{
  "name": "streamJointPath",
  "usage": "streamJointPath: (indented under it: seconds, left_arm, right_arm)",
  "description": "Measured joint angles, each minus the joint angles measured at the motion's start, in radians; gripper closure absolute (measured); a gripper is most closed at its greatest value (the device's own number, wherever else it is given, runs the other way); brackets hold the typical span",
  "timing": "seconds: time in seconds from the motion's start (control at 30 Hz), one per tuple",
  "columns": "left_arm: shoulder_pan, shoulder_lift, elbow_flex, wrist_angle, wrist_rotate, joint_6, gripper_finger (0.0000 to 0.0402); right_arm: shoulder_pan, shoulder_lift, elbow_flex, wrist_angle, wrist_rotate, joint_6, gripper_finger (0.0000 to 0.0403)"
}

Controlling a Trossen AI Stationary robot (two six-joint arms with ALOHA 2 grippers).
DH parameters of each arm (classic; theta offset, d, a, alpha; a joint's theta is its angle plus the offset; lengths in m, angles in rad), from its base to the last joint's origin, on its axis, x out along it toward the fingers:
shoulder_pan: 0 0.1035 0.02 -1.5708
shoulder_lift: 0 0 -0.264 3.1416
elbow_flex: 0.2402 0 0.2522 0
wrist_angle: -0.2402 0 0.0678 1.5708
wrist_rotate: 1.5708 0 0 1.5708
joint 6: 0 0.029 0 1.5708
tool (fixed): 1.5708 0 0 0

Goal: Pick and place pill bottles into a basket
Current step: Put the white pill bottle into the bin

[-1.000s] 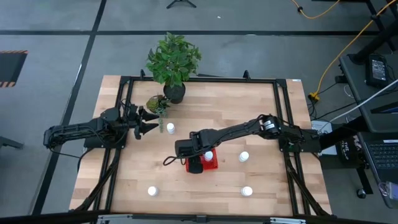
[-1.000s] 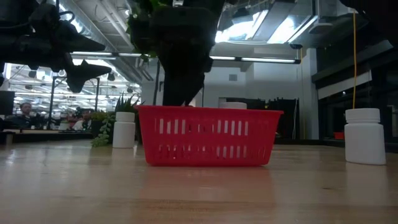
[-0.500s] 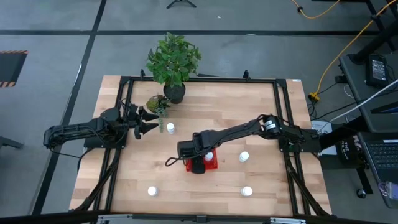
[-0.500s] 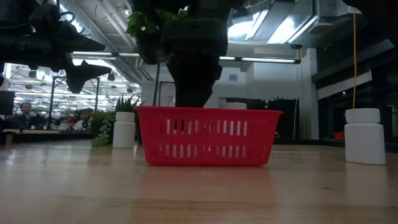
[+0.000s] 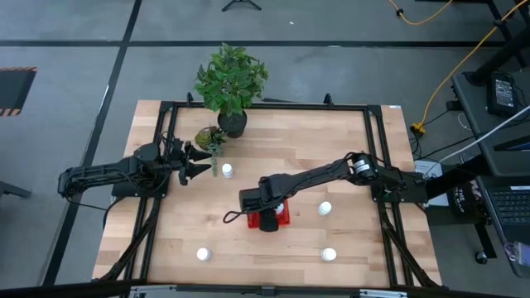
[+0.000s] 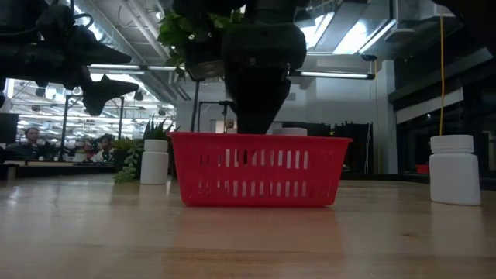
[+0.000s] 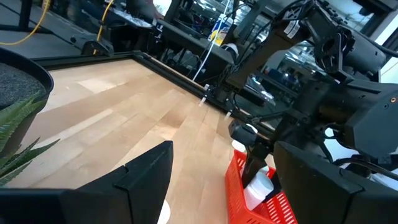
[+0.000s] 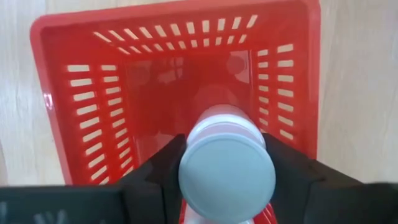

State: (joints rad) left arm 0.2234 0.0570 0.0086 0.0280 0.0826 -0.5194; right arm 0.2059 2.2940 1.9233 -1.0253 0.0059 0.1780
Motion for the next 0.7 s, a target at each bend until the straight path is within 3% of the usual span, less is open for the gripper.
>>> streamJointPath:
  seconds: [0.33,0.53,0.7]
  left_arm:
    - [0.0,0.0,0.0,0.0,0.001,0.001,0.013]
    - [0.0,0.0,0.0,0.0,0.001,0.001,0.013]
    - [0.0,0.0,0.0,0.0,0.001,0.0,0.013]
  right_arm:
    - [-0.003,-0.039,-0.086,0.054,0.0,0.053,0.0231]
    - [-0.014,-0.022,-0.098,0.043,0.003,0.084,0.0162]
    - [-0.016,-0.035,-0.09,0.062,0.004,0.101,0.0143]
